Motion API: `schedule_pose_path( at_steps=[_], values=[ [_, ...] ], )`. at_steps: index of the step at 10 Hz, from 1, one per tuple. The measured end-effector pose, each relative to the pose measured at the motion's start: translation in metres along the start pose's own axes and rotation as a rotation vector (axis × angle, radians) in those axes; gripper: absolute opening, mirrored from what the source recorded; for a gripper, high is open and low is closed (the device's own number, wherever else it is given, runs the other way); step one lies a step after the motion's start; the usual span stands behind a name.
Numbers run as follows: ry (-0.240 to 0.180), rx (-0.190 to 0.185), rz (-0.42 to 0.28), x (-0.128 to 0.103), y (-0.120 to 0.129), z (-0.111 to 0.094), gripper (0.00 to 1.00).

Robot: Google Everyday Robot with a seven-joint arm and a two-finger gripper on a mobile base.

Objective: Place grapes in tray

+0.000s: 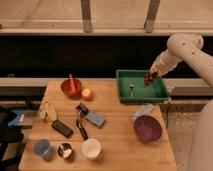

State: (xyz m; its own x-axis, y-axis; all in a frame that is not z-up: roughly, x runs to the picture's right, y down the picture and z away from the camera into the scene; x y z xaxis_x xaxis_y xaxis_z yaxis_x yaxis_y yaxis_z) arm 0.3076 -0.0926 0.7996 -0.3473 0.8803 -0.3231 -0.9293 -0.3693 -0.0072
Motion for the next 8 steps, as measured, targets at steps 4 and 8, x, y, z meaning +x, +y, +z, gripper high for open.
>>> schedule_pose_path(
  at_steps=[4,8],
  values=[
    [0.055,-0.068,0.032,-0.008,-0.011,0.066,0.02],
    [0.145,-0.101,0.065,-0.004,-0.022,0.133,0.39]
  ],
)
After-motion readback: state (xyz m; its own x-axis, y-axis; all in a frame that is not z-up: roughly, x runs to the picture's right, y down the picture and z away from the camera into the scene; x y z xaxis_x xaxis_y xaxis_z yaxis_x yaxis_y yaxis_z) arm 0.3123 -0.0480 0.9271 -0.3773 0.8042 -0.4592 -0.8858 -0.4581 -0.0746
